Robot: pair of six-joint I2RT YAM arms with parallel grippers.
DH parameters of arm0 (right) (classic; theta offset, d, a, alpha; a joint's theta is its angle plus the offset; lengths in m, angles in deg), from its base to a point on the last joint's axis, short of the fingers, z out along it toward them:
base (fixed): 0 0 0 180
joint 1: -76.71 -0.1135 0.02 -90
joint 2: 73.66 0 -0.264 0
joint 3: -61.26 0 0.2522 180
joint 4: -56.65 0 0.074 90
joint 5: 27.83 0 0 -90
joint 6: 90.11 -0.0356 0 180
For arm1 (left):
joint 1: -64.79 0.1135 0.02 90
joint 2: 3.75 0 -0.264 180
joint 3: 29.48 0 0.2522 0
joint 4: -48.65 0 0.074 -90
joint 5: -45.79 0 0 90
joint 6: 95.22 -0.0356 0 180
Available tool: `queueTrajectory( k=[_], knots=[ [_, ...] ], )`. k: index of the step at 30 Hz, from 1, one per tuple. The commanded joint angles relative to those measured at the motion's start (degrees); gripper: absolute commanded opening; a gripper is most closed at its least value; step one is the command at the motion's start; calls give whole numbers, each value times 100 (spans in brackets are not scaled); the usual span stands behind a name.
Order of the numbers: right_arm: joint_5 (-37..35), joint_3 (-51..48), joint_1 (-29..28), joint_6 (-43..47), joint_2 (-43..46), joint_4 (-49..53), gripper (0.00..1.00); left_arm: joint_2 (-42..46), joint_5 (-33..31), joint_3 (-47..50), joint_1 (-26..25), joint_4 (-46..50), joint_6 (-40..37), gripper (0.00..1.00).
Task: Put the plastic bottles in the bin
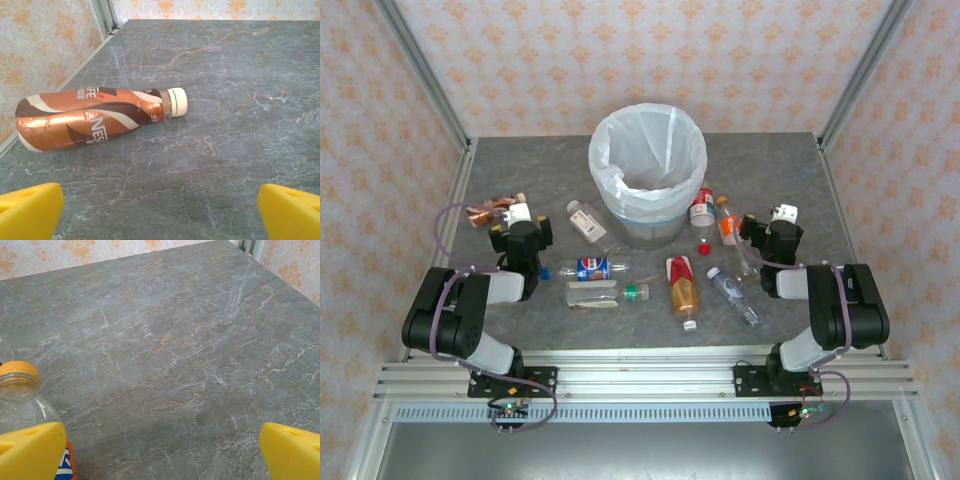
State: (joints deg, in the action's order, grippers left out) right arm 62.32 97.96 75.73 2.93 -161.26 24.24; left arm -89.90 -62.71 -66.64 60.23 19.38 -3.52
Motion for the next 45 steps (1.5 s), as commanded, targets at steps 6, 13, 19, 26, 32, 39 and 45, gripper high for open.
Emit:
queueTrajectory(
  k=[6,13,19,26,32,39,45],
  knots=[
    [-117,75,-21,-34,13,65,99,63,-198,15,-52,-171,94,100],
    [-111,67,-19,-41,14,65,99,63,-198,28,-54,-171,90,100],
    [-111,44,-21,-32,34,31,99,72,-189,34,-46,-197,87,100],
    [47,230,-26,30,524,721,99,203,6,-51,-44,63,16,100],
    [167,270,-25,56,1299,1318,99,1081,-70,-452,-83,1381,-16,100],
    [7,571,-25,-585,1783,2075,99,2154,-420,-775,-88,2809,594,100],
    [-397,838,-17,-1458,1947,2521,99,2664,-318,-1441,-80,4387,1902,100]
  ],
)
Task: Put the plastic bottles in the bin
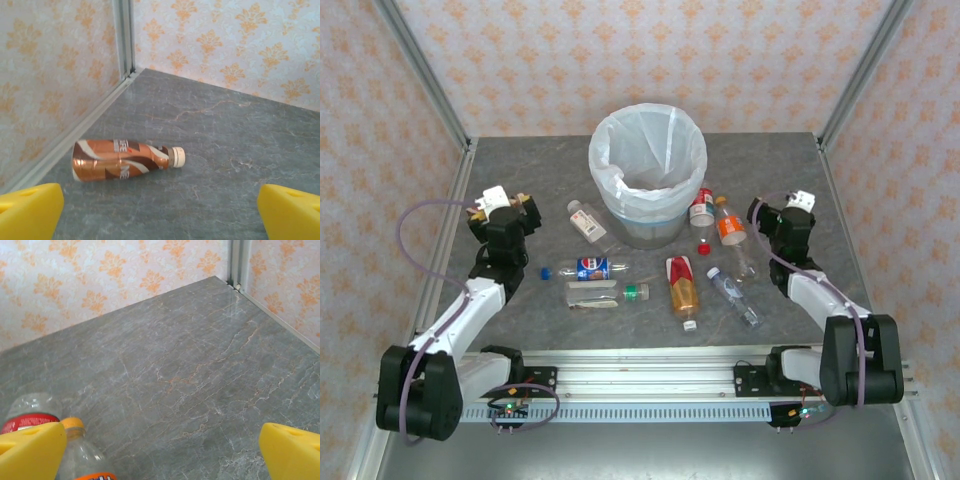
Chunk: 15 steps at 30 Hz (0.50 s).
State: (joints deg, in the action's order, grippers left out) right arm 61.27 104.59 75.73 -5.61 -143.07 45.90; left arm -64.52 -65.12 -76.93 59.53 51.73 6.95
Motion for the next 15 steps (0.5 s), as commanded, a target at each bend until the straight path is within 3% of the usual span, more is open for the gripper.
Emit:
queueTrajectory(
  k=[1,6,11,15],
  knots=[
    [-250,202,-20,-753,127,355,99,115,-81,-562,-10,1424,1119,100],
    [571,410,-24,-1053,129,462,99,-491,-540,-1826,-4,3570,2902,100],
    [1154,488,-21,-1024,335,434,99,-1336,-428,-2901,33,4450,3318,100],
    [1381,480,-21,-924,440,546,99,-1994,-819,-3652,99,5035,3545,100]
  ],
)
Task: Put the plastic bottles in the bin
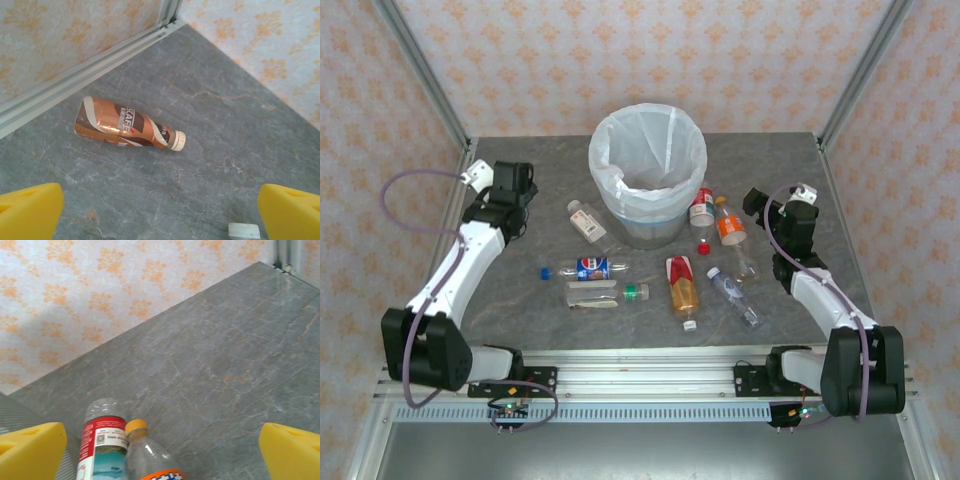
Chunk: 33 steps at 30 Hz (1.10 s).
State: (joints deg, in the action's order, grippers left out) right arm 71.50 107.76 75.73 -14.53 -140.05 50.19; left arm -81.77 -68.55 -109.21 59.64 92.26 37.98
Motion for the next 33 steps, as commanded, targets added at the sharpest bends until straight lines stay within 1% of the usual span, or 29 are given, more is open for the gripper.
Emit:
queueTrajectory(
  k=[1,2,3,4,5,6,8,10,12,13,14,15,18,20,23,26,28,30,33],
  knots=[
    [393,172,-19,16,159,184,99,-411,-543,-614,153,1099,268,100],
    [453,181,-18,71,200,257,99,-565,-467,-810,282,1117,-96,100],
    [482,174,-26,130,243,320,99,-714,-90,-987,467,1082,-647,100],
    [475,164,-26,152,279,375,99,-874,251,-1183,622,1118,-1042,100],
    [421,147,-26,176,323,429,99,-1086,586,-1440,816,1284,-1425,100],
    [330,108,-26,170,366,456,99,-1310,794,-1721,989,1536,-1743,100],
    [170,18,-29,164,431,443,99,-1752,1046,-2285,1262,1982,-2259,100],
    [52,-87,-28,121,468,347,99,-2094,1380,-2646,1511,2170,-2790,100],
    [-44,-191,-30,73,474,249,99,-2428,2097,-2916,1816,2260,-3278,100],
    [-81,-221,-30,71,470,214,99,-2571,2334,-3039,1920,2311,-3504,100],
    [-114,-247,-28,66,456,187,99,-2742,2495,-3162,2010,2367,-3768,100],
    [-154,-258,-31,62,448,164,99,-2901,2509,-3273,2047,2401,-4040,100],
    [-242,-250,-27,127,396,177,99,-3464,2698,-3678,2055,2831,-5064,100],
    [-303,-250,-27,135,365,177,99,-3626,2726,-3721,2054,2922,-5559,100],
    [-416,-241,-28,96,308,168,99,-3791,2556,-3699,2075,2814,-5980,100],
    [-451,-224,-34,69,285,190,99,-4051,3011,-3789,2139,2774,-6072,100],
    [-458,-208,-26,89,302,252,99,-4337,3223,-4002,2140,2944,-6154,100],
    [-505,-184,-27,119,348,375,99,-4578,3345,-4172,2145,3094,-6217,100],
    [-588,-222,-26,149,458,467,99,-4669,3600,-4119,2148,3077,-6269,100]
  ],
)
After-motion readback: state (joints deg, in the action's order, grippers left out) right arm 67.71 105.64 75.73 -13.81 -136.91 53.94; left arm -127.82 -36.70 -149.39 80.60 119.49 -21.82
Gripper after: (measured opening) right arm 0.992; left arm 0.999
